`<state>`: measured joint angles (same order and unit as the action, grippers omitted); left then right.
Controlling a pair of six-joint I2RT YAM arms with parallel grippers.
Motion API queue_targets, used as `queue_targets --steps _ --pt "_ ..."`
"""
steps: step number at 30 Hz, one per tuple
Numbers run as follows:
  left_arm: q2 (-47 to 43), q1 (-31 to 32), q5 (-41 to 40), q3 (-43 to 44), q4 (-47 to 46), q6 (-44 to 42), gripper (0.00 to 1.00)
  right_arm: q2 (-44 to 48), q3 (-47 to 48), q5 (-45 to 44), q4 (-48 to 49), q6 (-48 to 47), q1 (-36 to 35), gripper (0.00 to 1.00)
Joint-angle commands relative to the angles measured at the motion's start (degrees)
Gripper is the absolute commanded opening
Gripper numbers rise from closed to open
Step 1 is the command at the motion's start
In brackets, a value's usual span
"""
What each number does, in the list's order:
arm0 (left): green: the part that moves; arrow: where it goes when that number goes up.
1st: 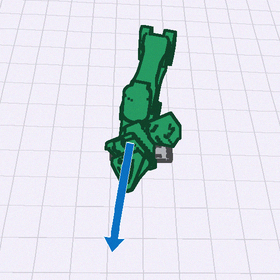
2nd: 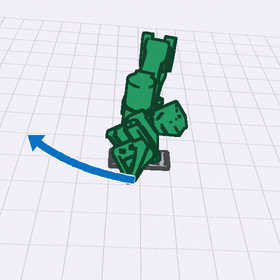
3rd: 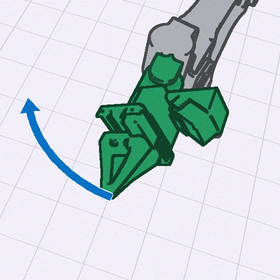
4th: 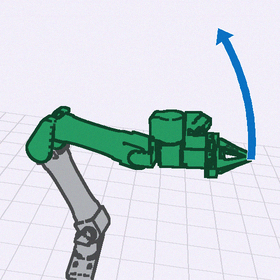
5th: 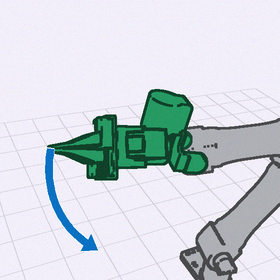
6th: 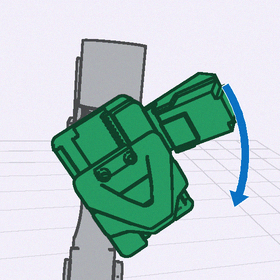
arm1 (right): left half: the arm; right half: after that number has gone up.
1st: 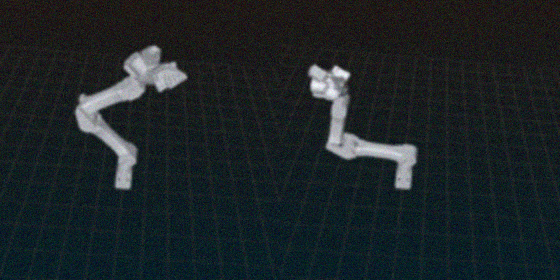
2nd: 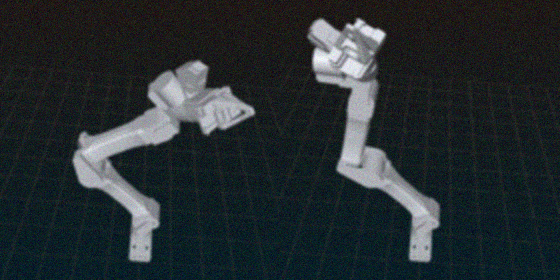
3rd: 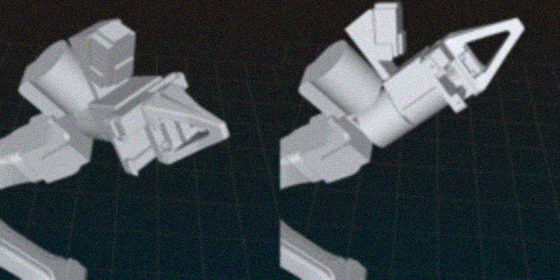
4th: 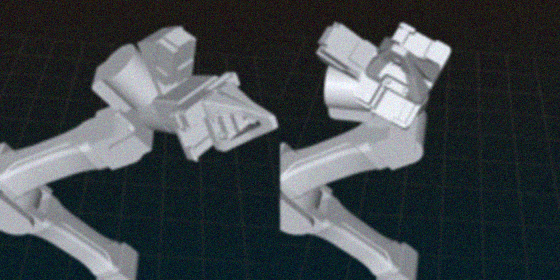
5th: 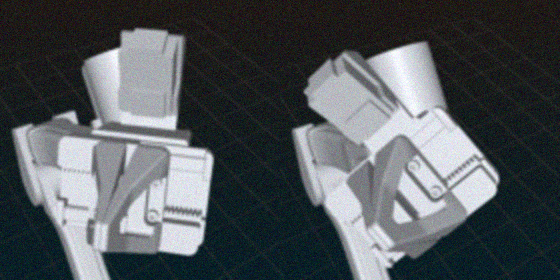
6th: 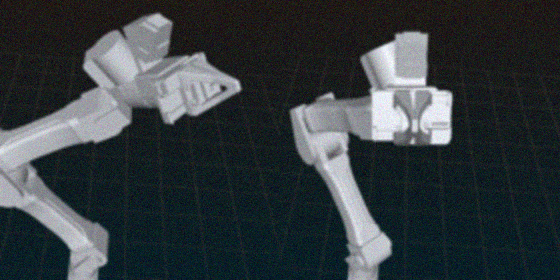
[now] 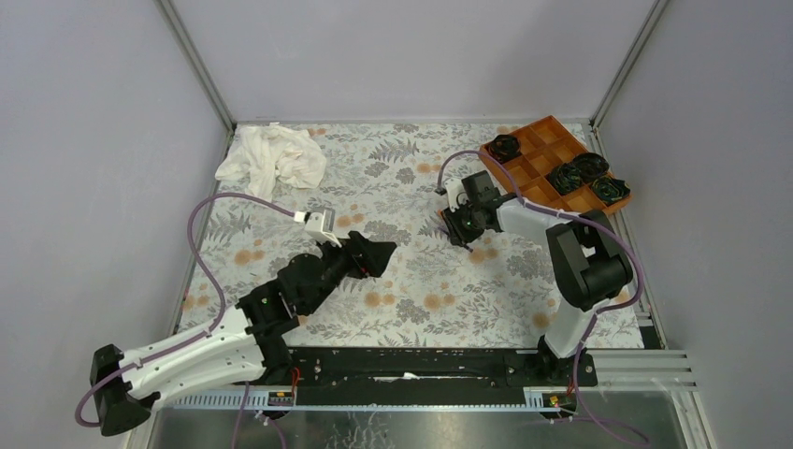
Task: Insert the pens into the pen caps
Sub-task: Place the pen at the center of the board, then reset both arms
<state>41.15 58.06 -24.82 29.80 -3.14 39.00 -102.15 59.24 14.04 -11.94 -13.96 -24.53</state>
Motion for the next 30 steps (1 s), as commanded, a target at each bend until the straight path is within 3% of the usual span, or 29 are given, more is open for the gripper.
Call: queue_targets --steps 1,7,9,11,12,17,21,26,30 --pt "-1.5 -0.6 1.4 2.0 -1.6 -0.6 0.87 5.9 0.5 -0.1 -1.7 -0.7 0.7 0.40" --pt "-0.5 -3.2 8.4 10.2 -1.0 -4.4 0.98 20.5 1.5 13.1 -9.4 -6.9 9.1 0.53" --pt "0.0 -5.6 11.9 13.1 -0.5 -5.5 0.99 26.1 2.5 12.6 -11.7 -10.3 10.5 0.69" --pt "0.9 -10.3 16.8 16.7 1.0 -6.1 0.99 31.7 4.2 9.3 -12.7 -11.9 11.8 0.94" --pt "1.5 -13.3 19.8 19.0 2.3 -6.2 0.99 34.5 5.2 8.3 -12.4 -11.7 12.9 0.99" --pt "7.9 -30.4 36.1 32.3 11.0 -5.9 0.99 41.0 17.1 8.8 -15.4 -5.5 21.1 1.00" --pt "15.3 -43.3 48.4 45.8 19.4 -5.7 0.99 41.8 29.2 4.9 -18.0 2.8 21.9 1.00" --pt "21.0 -46.7 46.9 63.6 32.6 -13.7 0.99 39.9 44.8 5.4 -24.7 9.4 22.0 1.00" --pt "20.4 -46.6 45.7 67.6 36.2 -16.5 0.99 39.6 51.2 7.4 -29.1 11.0 22.0 1.00"
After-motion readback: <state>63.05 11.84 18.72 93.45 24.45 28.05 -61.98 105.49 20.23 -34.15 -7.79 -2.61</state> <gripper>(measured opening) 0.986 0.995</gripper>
